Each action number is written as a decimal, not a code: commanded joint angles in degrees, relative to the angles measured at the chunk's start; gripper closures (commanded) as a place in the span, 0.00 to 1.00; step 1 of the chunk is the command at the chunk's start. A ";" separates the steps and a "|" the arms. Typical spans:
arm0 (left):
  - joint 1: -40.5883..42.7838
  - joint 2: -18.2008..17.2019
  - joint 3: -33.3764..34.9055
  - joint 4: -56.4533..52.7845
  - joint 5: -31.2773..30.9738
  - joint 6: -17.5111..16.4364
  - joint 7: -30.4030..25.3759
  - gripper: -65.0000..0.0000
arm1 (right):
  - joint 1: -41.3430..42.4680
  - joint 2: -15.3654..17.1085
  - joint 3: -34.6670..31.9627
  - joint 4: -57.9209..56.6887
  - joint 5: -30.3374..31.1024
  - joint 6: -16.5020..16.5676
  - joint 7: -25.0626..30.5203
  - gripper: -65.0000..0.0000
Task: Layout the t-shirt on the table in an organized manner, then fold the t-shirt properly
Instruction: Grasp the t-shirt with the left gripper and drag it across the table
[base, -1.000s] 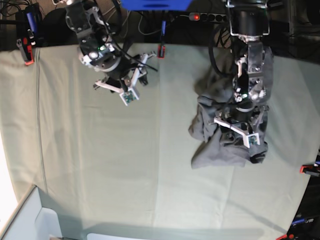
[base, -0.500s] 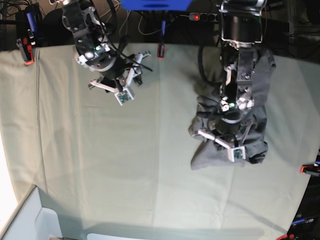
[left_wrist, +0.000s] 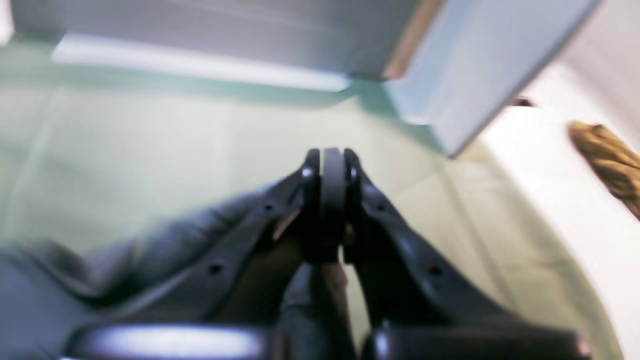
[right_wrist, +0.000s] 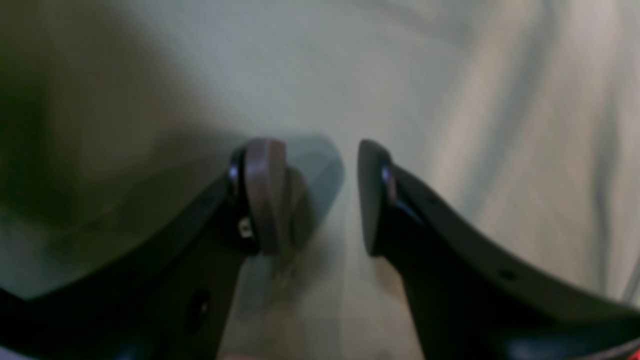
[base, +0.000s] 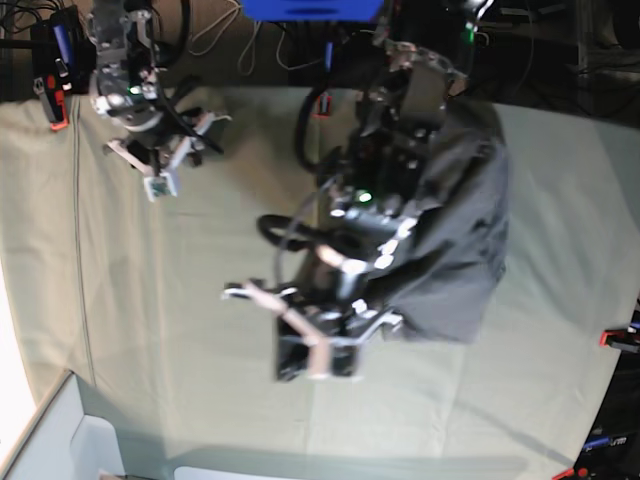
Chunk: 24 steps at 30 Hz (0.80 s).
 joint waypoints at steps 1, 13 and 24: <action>-2.57 0.60 1.41 0.38 -0.15 -0.27 -2.02 0.99 | 0.33 0.16 1.10 1.61 0.21 0.48 1.25 0.63; -15.93 0.60 21.98 -18.35 -8.59 -0.19 -13.89 0.99 | -4.33 0.07 11.74 5.48 0.21 0.57 1.25 0.63; -18.13 -0.01 22.51 -21.60 -22.39 -0.19 -15.73 0.66 | -5.91 -0.11 11.56 7.15 0.21 0.57 1.25 0.63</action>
